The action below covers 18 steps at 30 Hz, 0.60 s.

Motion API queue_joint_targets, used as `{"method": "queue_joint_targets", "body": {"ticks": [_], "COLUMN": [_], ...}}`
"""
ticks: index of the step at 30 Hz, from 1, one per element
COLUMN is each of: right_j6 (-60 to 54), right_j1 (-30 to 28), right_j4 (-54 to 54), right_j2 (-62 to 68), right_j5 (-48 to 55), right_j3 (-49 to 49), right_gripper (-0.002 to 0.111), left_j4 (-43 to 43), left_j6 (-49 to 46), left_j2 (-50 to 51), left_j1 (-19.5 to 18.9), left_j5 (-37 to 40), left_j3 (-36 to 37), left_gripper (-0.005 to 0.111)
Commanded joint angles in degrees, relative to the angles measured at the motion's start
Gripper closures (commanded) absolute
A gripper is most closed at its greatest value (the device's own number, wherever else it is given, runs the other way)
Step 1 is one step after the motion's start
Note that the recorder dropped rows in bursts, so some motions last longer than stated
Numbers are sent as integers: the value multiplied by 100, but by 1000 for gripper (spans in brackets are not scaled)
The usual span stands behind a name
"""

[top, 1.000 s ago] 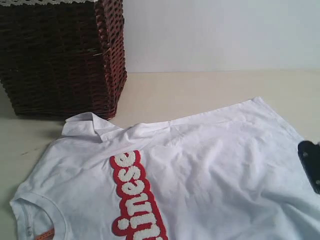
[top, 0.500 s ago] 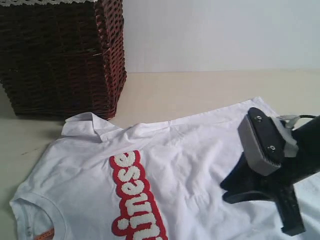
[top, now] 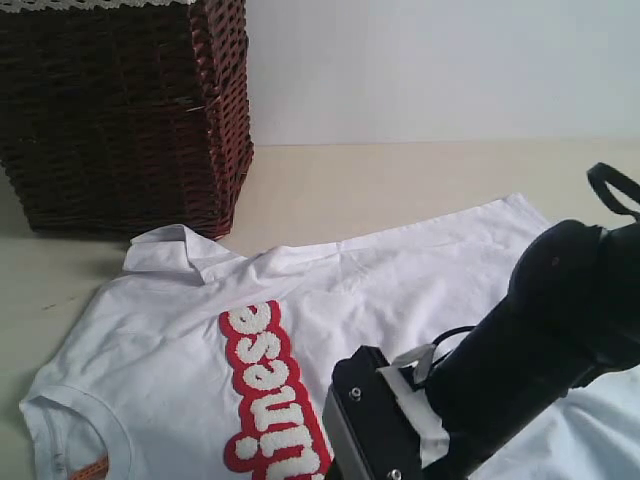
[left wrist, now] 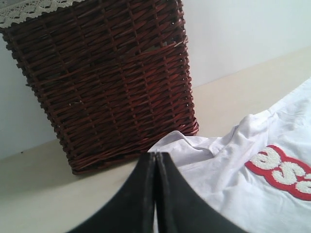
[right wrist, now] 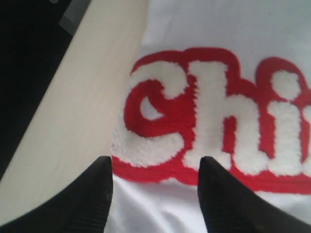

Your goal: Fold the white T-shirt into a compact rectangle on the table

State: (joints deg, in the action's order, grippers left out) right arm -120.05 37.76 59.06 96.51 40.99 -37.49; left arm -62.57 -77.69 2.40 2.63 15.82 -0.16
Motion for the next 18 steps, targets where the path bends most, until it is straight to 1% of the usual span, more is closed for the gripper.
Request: {"method": "queue_joint_targets", "body": {"ticks": [1,7,9,10,11,13,16,18], "right_j6": [22,392,492,492,492,492,503,754], "right_j1": [282,323,323,323,323,323,323,323], "right_j4": [79,79,79,79,79,88,497,568], "right_j2": [164,620,672,685,685,685,685,685], "right_j5": [-85,-770,-962,-1032,-1100,-1264,-1580,-1594], "right_j3": [-13,-13,-13,-13,-13,-24,-45,-141], "right_gripper": [55,55,57,61,67,84,109,108], "left_j4": [-4,-4,-4,-4,-4,-4,-4,-4], "left_j6": [8,8,8,8,8,8,8,8], "left_j2": [-43,-43,-43,-43,-43,-43,-43,-43], "left_j1": [-13,-13,-13,-13,-13,-13,-13,-13], "left_j5": [1,1,1,1,1,1,1,1], "left_j3": [16,16,16,16,16,16,16,16], "left_gripper": [107,107,107,107,107,107,107,107]}}
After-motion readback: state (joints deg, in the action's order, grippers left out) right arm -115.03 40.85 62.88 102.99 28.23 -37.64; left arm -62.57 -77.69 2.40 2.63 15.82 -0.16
